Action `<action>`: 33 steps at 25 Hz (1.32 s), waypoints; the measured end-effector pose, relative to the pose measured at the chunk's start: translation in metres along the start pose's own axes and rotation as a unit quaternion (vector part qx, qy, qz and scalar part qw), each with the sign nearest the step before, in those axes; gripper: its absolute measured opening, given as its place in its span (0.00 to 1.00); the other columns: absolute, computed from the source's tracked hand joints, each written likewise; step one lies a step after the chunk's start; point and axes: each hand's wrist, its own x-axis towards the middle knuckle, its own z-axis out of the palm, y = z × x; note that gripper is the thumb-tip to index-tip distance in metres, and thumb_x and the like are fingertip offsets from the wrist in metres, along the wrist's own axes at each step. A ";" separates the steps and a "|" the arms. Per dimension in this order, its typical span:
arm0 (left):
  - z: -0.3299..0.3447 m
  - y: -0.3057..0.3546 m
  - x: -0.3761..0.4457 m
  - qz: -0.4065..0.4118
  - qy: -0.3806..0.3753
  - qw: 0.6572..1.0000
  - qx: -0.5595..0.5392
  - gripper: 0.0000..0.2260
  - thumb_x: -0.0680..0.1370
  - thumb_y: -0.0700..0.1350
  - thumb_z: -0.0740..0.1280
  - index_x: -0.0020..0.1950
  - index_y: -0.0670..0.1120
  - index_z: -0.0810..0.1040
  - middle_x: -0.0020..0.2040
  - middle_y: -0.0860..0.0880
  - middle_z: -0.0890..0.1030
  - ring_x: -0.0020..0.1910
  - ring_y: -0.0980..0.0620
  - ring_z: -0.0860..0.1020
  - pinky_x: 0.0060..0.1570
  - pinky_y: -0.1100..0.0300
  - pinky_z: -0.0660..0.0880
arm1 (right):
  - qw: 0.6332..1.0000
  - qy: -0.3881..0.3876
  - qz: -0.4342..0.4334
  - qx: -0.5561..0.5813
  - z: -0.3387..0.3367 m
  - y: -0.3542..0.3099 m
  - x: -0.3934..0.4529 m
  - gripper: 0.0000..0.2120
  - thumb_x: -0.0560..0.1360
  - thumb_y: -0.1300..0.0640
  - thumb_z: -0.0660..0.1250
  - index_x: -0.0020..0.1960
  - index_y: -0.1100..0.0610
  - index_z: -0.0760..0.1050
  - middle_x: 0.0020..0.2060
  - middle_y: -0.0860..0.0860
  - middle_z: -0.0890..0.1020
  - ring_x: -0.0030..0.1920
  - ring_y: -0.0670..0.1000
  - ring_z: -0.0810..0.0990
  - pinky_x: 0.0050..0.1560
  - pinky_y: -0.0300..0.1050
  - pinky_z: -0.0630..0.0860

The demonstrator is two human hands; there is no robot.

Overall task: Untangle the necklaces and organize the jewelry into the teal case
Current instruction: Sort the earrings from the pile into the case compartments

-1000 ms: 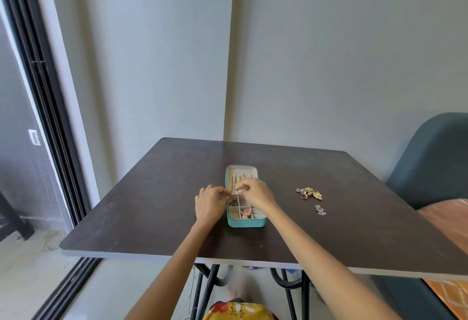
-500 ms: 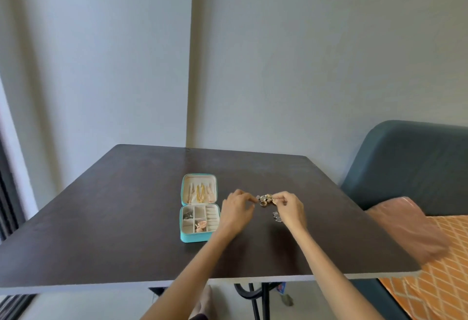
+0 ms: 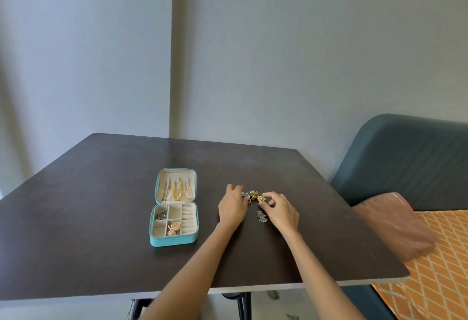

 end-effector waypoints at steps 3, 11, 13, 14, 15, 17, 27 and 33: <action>0.001 -0.001 0.007 0.020 0.013 0.999 0.036 0.11 0.79 0.47 0.60 0.58 0.47 0.77 0.57 0.47 0.72 0.50 0.45 0.78 0.46 0.54 0.73 | 1.000 0.026 0.003 0.016 0.003 0.003 0.004 0.04 0.73 0.46 0.67 0.47 0.43 0.78 0.41 0.42 0.77 0.46 0.47 0.78 0.39 0.41 0.66; 0.002 -0.014 0.003 0.028 0.040 0.998 -0.044 0.10 0.78 0.42 0.61 0.52 0.50 0.81 0.54 0.51 0.80 0.54 0.51 0.76 0.44 0.60 0.68 | 0.950 0.088 0.058 0.295 0.000 0.013 0.004 0.05 0.74 0.56 0.67 0.44 0.52 0.82 0.38 0.46 0.83 0.36 0.47 0.77 0.39 0.39 0.74; 0.001 -0.016 0.000 0.021 0.051 0.996 -0.071 0.10 0.78 0.41 0.61 0.53 0.48 0.81 0.54 0.50 0.80 0.53 0.51 0.77 0.45 0.61 0.69 | 0.933 0.098 0.061 0.340 -0.003 0.014 0.002 0.05 0.75 0.58 0.67 0.43 0.53 0.81 0.36 0.47 0.82 0.31 0.44 0.73 0.33 0.33 0.70; 0.000 -0.017 -0.002 0.016 0.057 0.995 -0.084 0.09 0.78 0.41 0.62 0.53 0.48 0.81 0.53 0.50 0.80 0.52 0.50 0.77 0.45 0.61 0.69 | 0.933 0.097 0.060 0.342 -0.003 0.013 0.001 0.05 0.75 0.58 0.67 0.43 0.52 0.81 0.36 0.47 0.82 0.31 0.44 0.73 0.34 0.34 0.70; 0.000 -0.018 -0.004 0.012 0.063 0.993 -0.096 0.09 0.77 0.41 0.62 0.52 0.48 0.81 0.52 0.50 0.80 0.51 0.50 0.78 0.44 0.61 0.69 | 0.938 0.096 0.059 0.328 -0.003 0.013 0.000 0.05 0.75 0.58 0.67 0.42 0.52 0.81 0.37 0.47 0.82 0.33 0.43 0.74 0.37 0.37 0.71; -0.002 -0.020 -0.006 0.006 0.069 0.992 -0.108 0.08 0.76 0.40 0.63 0.52 0.47 0.80 0.50 0.50 0.81 0.49 0.50 0.78 0.44 0.61 0.70 | 0.960 0.097 0.054 0.255 -0.001 0.013 -0.001 0.05 0.74 0.59 0.67 0.43 0.54 0.82 0.40 0.47 0.83 0.40 0.46 0.78 0.43 0.41 0.72; -0.005 -0.022 -0.011 0.071 0.036 0.992 -0.095 0.16 0.73 0.36 0.60 0.57 0.49 0.77 0.56 0.50 0.72 0.57 0.52 0.71 0.47 0.58 0.71 | 0.979 0.085 0.043 0.178 0.001 0.013 -0.003 0.06 0.73 0.60 0.68 0.45 0.55 0.84 0.44 0.49 0.86 0.47 0.49 0.81 0.43 0.39 0.69; -0.002 -0.019 -0.012 0.200 0.005 0.973 -0.114 0.15 0.74 0.42 0.68 0.61 0.50 0.77 0.54 0.52 0.74 0.54 0.53 0.70 0.52 0.59 0.71 | 0.931 -0.025 0.005 0.363 -0.011 0.009 -0.017 0.05 0.75 0.55 0.68 0.44 0.48 0.82 0.41 0.41 0.84 0.40 0.37 0.78 0.37 0.29 0.71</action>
